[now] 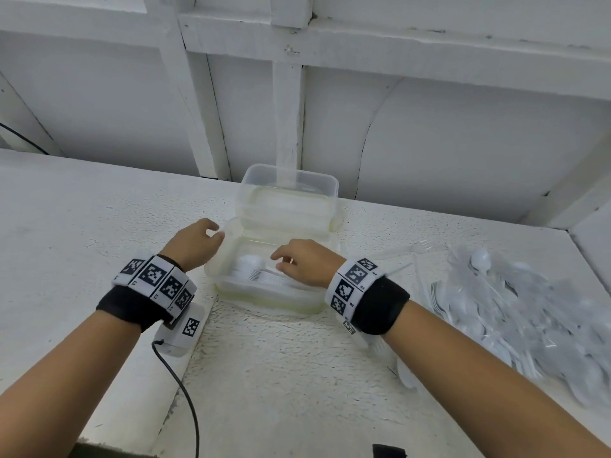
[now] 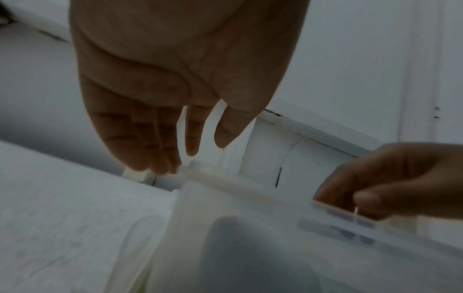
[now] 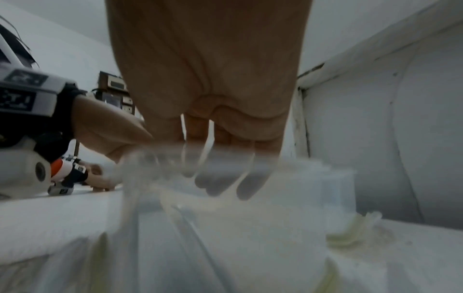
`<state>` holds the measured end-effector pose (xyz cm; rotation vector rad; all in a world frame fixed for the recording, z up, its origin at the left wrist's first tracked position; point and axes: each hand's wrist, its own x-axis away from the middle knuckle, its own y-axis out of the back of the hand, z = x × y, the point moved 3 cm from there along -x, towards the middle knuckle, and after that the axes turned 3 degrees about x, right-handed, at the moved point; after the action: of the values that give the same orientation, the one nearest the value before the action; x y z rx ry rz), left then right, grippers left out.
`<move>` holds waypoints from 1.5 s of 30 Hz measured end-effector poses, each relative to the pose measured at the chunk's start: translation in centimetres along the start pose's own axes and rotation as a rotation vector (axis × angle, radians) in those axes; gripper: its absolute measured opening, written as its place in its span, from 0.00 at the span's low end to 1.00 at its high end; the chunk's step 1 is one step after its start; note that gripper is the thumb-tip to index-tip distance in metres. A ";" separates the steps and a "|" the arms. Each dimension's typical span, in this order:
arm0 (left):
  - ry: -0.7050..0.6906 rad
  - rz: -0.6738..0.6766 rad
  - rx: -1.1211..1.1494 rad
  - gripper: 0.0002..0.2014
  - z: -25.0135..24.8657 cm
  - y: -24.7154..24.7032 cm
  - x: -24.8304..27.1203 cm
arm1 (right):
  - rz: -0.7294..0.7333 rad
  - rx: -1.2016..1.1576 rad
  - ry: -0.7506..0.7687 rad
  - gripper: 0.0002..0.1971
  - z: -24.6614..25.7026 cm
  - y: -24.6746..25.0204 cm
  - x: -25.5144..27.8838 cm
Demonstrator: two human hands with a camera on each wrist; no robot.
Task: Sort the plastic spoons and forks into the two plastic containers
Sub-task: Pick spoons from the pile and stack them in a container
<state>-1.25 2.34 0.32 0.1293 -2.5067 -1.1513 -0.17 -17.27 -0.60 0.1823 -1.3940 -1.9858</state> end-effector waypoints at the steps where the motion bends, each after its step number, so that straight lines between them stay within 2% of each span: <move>1: -0.051 -0.053 -0.039 0.19 -0.6 0.1 0.5 | -0.040 0.002 0.013 0.17 -0.1 0.7 0.8; 4: -0.262 -0.206 -0.030 0.17 -3.2 0.0 2.6 | -0.159 0.000 0.039 0.16 -0.9 3.1 4.1; 6: -0.389 -0.209 0.026 0.15 -5.4 -0.9 4.3 | -0.232 -0.023 0.022 0.15 -2.1 4.4 6.7; 11: -0.653 0.026 0.084 0.11 -10.5 -5.8 8.0 | -0.344 -0.068 -0.117 0.13 -6.9 5.5 13.1; 17: -0.722 0.301 0.008 0.11 -14.7 -14.0 9.8 | -0.274 -0.056 -0.288 0.14 -12.0 2.7 18.7; 23: -0.907 0.594 -0.370 0.10 -15.5 -19.6 11.4 | -0.219 -0.059 -0.328 0.15 -13.7 -0.4 22.0; 26: -0.966 0.691 -0.580 0.14 -14.6 -21.0 12.3 | -0.214 -0.072 -0.315 0.15 -13.6 -2.0 23.1; 31: -1.127 0.544 -0.772 0.20 -13.5 -22.2 13.5 | -0.261 -0.142 -0.300 0.14 -13.6 -3.7 23.9; 33: -1.224 0.470 -0.706 0.15 -13.3 -22.2 13.9 | -0.292 -0.172 -0.305 0.13 -13.7 -3.9 24.1; 35: -1.307 0.418 -0.676 0.04 -13.1 -22.0 14.2 | -0.314 -0.180 -0.307 0.13 -13.7 -4.0 24.2; 38: -1.350 0.395 -0.537 0.13 -12.9 -21.6 14.1 | -0.326 -0.162 -0.298 0.12 -13.6 -4.3 24.2; 42: -1.370 0.440 -0.328 0.12 -12.7 -19.5 14.4 | -0.336 -0.151 -0.297 0.13 -13.6 -4.5 24.2; 45: -1.385 0.375 -0.186 0.13 -12.5 -17.4 14.4 | -0.344 -0.174 -0.304 0.12 -13.4 -4.4 24.3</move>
<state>-11.13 -21.47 -0.96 -1.6209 -3.1306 -1.5604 -13.91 -41.59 -3.49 0.0419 -1.4390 -2.4925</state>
